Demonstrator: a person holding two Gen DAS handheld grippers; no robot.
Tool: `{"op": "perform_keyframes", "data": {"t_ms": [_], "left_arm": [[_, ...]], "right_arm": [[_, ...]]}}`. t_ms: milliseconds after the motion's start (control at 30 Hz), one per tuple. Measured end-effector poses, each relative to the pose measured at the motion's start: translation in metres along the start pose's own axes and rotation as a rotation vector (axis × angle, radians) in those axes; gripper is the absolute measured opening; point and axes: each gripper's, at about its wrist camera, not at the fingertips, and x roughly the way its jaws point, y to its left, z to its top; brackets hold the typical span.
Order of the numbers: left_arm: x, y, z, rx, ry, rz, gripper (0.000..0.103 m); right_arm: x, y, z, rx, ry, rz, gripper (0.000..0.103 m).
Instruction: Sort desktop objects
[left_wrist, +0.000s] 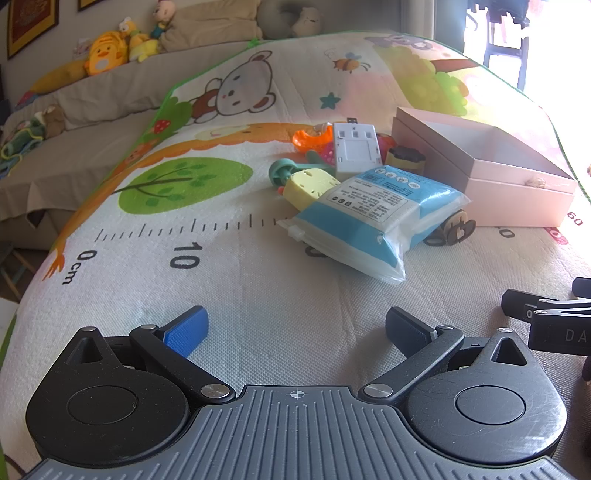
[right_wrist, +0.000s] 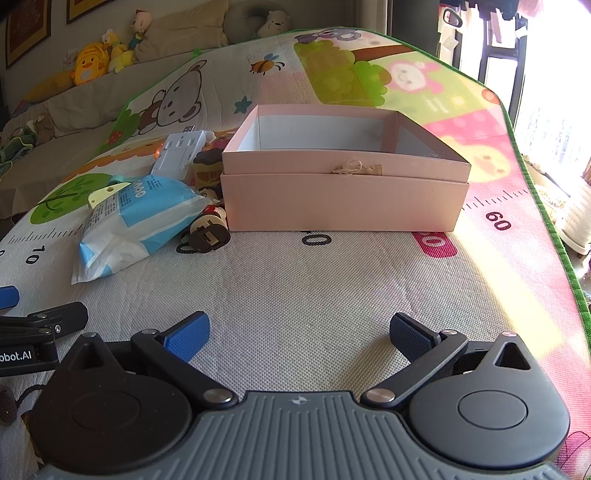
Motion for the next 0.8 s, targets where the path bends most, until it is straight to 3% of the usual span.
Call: {"op": "perform_keyframes", "data": {"t_ms": [800], "left_arm": [[0.0001, 0.0014, 0.0018, 0.007, 0.015, -0.005, 0.103]], "right_arm": [[0.004, -0.0029, 0.0055, 0.0, 0.047, 0.012, 0.103]]}}
